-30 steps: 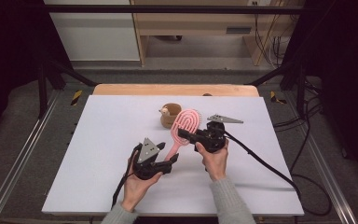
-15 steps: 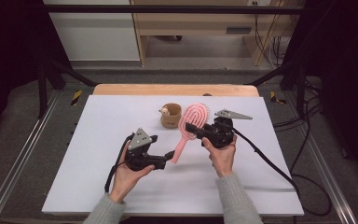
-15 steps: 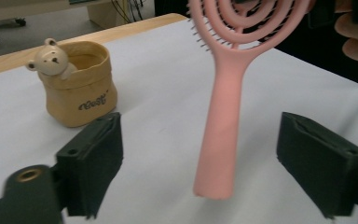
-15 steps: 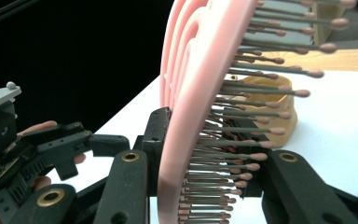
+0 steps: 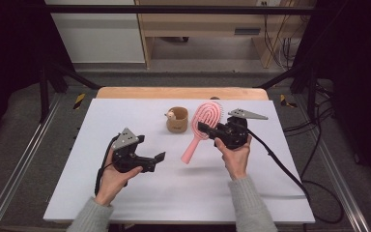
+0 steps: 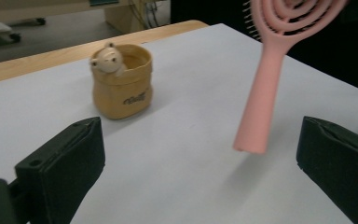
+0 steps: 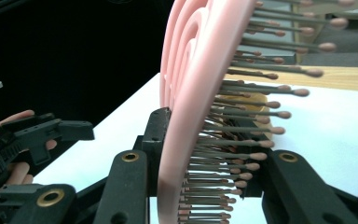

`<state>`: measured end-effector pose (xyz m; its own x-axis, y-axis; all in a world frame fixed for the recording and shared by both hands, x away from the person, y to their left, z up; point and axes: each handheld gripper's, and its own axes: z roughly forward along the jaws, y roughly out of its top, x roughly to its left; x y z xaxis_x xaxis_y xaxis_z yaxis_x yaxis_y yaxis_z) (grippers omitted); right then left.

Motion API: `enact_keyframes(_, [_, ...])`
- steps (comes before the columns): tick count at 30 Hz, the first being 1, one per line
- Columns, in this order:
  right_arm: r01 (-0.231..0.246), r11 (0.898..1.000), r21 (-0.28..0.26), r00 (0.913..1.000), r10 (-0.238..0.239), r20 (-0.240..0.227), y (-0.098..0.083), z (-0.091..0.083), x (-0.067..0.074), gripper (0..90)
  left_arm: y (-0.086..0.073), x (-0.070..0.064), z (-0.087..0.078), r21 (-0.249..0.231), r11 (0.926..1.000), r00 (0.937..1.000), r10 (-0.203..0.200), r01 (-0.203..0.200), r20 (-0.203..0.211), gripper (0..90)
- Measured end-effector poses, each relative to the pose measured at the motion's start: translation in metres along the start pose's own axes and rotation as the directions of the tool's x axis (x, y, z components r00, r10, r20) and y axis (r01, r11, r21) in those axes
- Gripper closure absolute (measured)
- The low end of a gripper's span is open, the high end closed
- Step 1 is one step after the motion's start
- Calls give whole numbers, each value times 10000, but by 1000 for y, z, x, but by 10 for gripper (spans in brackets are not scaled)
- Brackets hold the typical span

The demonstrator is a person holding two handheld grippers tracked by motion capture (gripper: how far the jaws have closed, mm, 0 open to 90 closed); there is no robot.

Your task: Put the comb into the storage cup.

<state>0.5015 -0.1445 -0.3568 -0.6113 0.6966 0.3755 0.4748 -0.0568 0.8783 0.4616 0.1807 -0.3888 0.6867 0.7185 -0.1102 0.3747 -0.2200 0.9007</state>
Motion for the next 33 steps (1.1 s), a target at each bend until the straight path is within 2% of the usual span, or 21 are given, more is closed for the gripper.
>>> enact_keyframes(8, [202, 9997, -138, 9996, -199, 219, 9, -7, -1, 634, -13, 15, -14, -79, 9999, 9999, -85, 84, -92, 0])
enact_keyframes(17, [536, 9983, -219, 9973, -524, 506, 19, -11, 1, 634, -35, 36, -33, -246, 9994, 9984, -237, 225, -505, 0])
enact_keyframes(23, [765, 9969, -196, 9949, -751, 667, 26, -7, 5, 633, -47, 46, -40, -289, 9990, 9973, -363, 345, -642, 0])
enact_keyframes(33, [1027, 9943, -277, 9911, -999, 885, 34, -6, 6, 633, -65, 58, -47, -203, 9995, 9956, -279, 261, -897, 0])
